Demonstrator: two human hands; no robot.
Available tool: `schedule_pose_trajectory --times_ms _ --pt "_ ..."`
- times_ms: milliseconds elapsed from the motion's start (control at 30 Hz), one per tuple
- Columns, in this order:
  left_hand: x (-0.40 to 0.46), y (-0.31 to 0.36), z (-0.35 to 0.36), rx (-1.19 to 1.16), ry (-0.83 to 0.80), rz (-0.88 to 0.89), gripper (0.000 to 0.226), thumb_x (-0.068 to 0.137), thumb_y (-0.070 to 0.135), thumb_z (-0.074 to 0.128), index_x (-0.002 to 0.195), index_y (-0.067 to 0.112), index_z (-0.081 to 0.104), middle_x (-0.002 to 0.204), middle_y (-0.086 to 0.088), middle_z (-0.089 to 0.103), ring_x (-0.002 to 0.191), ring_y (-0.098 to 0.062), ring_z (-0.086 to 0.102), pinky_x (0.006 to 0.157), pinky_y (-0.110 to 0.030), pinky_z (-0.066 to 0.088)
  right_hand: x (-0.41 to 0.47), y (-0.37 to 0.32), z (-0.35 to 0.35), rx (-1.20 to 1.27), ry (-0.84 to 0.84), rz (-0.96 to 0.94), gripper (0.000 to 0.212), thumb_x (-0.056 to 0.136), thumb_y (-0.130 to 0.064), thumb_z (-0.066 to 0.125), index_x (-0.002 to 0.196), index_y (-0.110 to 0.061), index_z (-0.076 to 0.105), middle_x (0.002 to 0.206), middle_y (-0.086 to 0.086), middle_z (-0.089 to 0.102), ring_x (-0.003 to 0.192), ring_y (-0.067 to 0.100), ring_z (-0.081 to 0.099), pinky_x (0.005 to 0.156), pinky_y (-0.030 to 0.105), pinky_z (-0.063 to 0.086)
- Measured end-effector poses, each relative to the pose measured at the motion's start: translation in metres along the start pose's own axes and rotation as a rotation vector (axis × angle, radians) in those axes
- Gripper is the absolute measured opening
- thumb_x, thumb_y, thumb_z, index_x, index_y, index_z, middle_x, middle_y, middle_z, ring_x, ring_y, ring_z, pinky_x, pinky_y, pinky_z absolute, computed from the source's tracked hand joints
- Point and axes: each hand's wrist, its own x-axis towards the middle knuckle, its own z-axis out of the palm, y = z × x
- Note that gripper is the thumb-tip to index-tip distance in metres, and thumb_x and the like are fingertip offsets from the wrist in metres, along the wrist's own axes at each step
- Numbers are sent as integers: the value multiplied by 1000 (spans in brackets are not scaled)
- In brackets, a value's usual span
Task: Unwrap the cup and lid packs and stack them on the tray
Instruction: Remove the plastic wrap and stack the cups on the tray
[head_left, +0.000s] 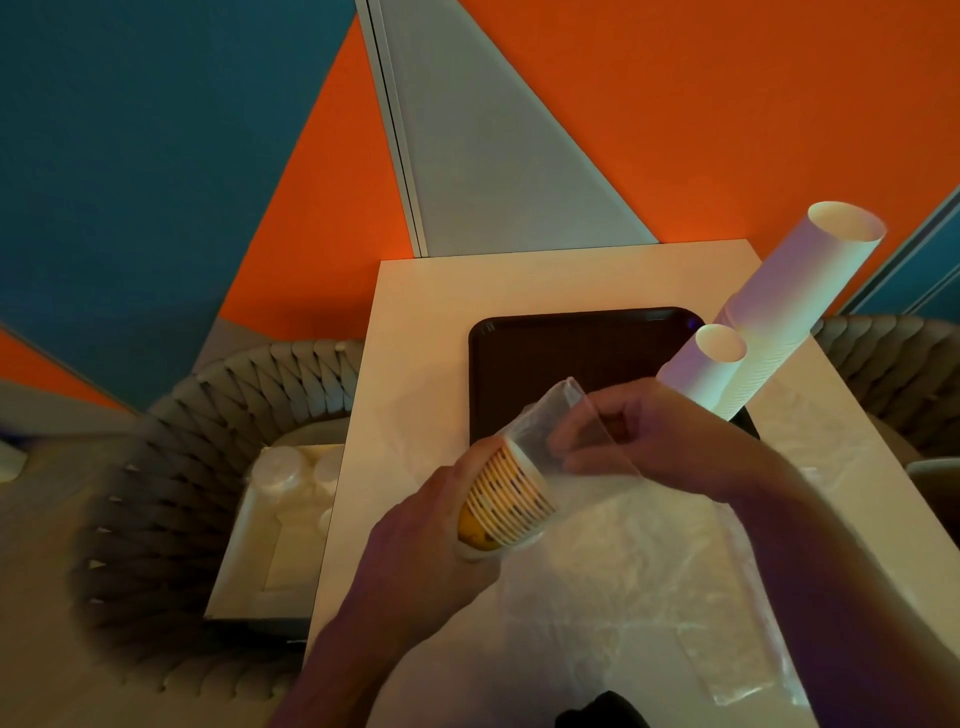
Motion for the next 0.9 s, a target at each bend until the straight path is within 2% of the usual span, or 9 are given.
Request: schedule_pose_trajectory --times_ms 100,167,333,467,533,600,667,800,900 --pt "2 4 1 -24 0 3 99 79 41 81 133 73 5 133 30 42 114 5 49 88 -16 51 4 0 14 -84 -96 -3 36 80 -30 85 111 -17 74 111 5 74 105 25 72 90 55 58" --pt "3 5 1 -32 10 -6 95 78 42 82 140 64 12 133 29 44 114 5 51 89 -18 53 4 -3 18 -52 -160 14 44 81 -29 85 120 -15 70 118 4 73 111 24 70 94 57 56" --pt "3 4 3 -26 5 -12 94 78 46 81 145 57 16 132 27 48 115 1 54 89 -24 56 5 -4 26 29 -208 1 32 82 -7 83 109 -20 71 121 4 72 115 22 68 102 53 52" --pt "2 4 2 -25 9 -10 93 78 45 81 144 59 17 130 28 48 111 4 53 87 -22 55 4 -4 27 39 -160 -8 32 82 -8 84 96 -35 74 117 3 73 111 23 70 97 51 56" --pt "1 4 0 -28 11 -12 92 78 46 80 143 60 17 129 28 49 111 7 52 87 -21 54 3 -3 23 10 -109 16 28 79 -16 87 101 -26 75 114 2 73 108 21 71 92 51 59" --pt "0 1 -3 -47 27 -23 89 77 47 80 141 61 19 128 28 50 110 8 53 87 -21 54 1 2 16 25 -35 40 45 73 -19 91 112 -14 70 114 2 73 107 19 71 90 45 60" --pt "-1 0 -5 -71 50 -31 88 77 47 81 136 66 18 128 29 50 110 8 54 86 -18 53 -2 7 10 108 24 57 58 66 -16 93 115 -12 62 114 4 72 107 20 70 86 37 59" --pt "-1 -3 -8 -109 88 -40 94 76 41 83 127 76 13 130 30 48 114 4 55 89 -25 55 -8 14 4 168 64 83 76 61 -12 95 121 -30 52 118 4 63 104 20 69 80 27 56" --pt "-1 -4 -10 -130 108 -46 96 75 40 84 130 74 14 129 38 43 116 7 52 88 -19 52 -11 18 3 42 38 86 70 69 -11 93 122 -38 56 119 -4 60 106 16 66 83 29 57"
